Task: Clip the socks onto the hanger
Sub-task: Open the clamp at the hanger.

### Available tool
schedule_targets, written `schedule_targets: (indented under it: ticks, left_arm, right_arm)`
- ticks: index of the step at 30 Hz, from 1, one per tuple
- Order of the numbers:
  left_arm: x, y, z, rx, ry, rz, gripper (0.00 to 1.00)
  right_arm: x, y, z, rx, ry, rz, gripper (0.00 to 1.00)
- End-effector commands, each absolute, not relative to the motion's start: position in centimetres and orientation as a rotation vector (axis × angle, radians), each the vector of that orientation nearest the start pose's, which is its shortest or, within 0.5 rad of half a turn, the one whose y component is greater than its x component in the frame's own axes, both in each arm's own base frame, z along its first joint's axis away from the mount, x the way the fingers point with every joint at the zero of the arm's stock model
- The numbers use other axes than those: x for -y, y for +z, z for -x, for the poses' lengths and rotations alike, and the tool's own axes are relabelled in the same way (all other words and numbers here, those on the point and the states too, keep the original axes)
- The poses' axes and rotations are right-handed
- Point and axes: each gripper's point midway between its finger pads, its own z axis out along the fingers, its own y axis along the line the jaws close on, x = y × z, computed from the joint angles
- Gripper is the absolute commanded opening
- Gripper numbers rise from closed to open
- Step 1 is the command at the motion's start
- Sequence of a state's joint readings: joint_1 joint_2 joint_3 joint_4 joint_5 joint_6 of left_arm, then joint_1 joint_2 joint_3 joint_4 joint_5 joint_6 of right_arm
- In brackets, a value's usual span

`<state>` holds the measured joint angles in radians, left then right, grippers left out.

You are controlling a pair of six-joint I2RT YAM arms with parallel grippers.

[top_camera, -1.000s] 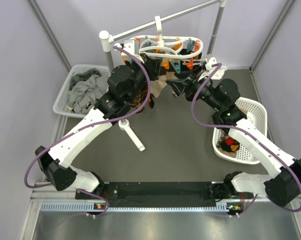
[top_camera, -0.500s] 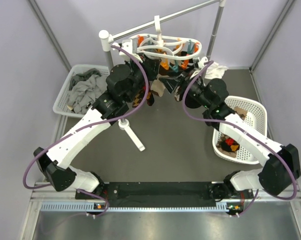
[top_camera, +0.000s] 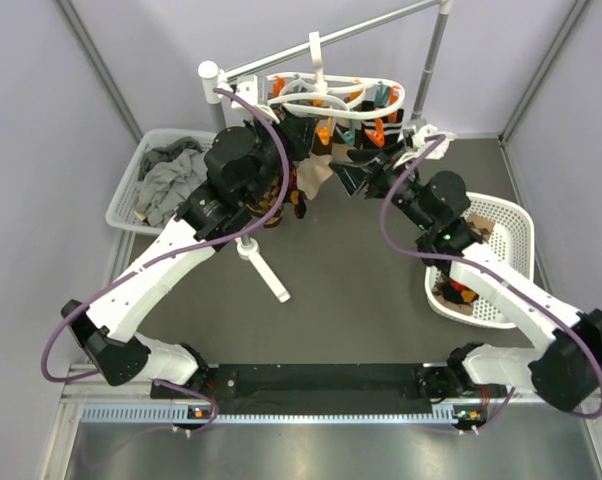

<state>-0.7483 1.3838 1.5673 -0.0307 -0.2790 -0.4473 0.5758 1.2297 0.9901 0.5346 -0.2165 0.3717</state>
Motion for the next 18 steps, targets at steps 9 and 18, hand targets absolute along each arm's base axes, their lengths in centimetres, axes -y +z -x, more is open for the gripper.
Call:
schedule_targets:
  ticks: [9,18]
  left_arm:
    - [27.4,51.6,-33.8,-1.402,-0.838,0.060,0.16]
    - [28.2,51.7,-33.9,-1.410,-0.885,0.062,0.15]
  right_arm:
    - [-28.3,46.4,-24.6,-1.174,1.154,0.542,0.61]
    - [-30.3,47.7,-26.6,-1.143,1.134,0.541,0.56]
